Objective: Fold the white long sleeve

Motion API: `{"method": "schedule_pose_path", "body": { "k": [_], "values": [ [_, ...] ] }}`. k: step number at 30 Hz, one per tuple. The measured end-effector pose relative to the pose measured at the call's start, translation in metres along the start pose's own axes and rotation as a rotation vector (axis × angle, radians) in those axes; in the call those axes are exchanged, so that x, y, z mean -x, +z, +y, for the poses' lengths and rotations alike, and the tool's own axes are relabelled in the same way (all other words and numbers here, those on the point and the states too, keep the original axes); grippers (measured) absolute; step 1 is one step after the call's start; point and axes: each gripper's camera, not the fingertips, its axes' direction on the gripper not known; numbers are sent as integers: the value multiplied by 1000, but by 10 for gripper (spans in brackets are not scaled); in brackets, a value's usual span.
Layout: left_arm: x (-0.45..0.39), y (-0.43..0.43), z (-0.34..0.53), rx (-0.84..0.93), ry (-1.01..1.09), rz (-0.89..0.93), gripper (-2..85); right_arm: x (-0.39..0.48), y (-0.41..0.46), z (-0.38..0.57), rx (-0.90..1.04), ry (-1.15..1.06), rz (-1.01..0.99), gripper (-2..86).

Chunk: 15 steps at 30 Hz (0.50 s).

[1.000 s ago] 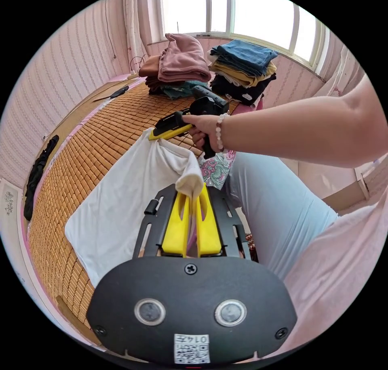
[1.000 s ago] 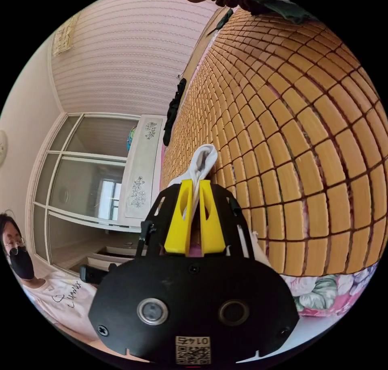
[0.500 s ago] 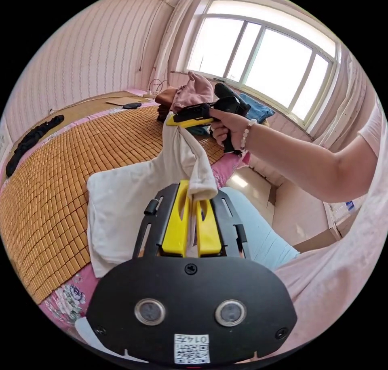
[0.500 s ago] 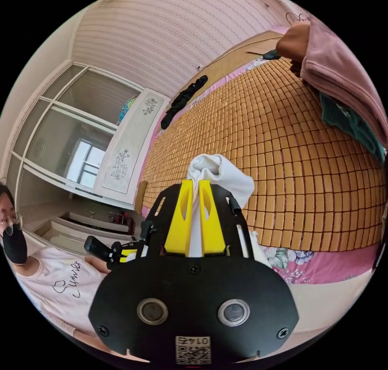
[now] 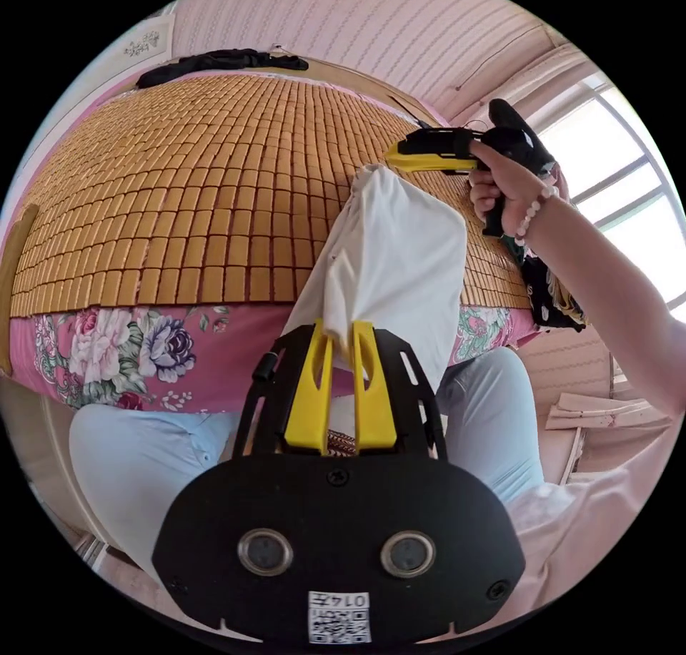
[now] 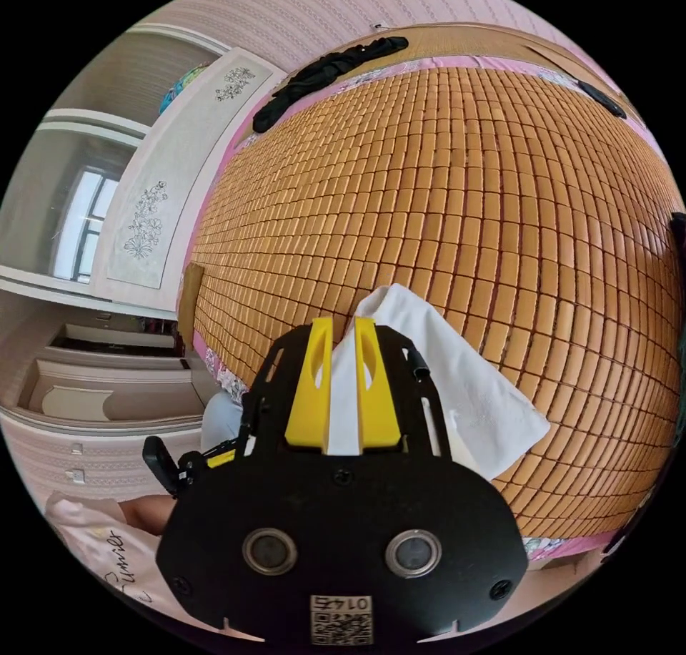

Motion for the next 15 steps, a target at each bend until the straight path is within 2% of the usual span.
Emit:
{"method": "schedule_pose_path", "body": {
  "k": [3,6,10,15],
  "values": [
    [15,-8,4,27,-28,10,72,12,3,-6,-30,-106,20,85],
    [24,-20,8,44,-53,22,83,17,21,-11,10,-196,157,99],
    [15,-48,9,-8,-29,-101,97,16,66,-14,131,-310,295,135],
    [0,-50,-1,-50,18,-45,121,18,115,-16,224,-402,335,139]
  ]
}}
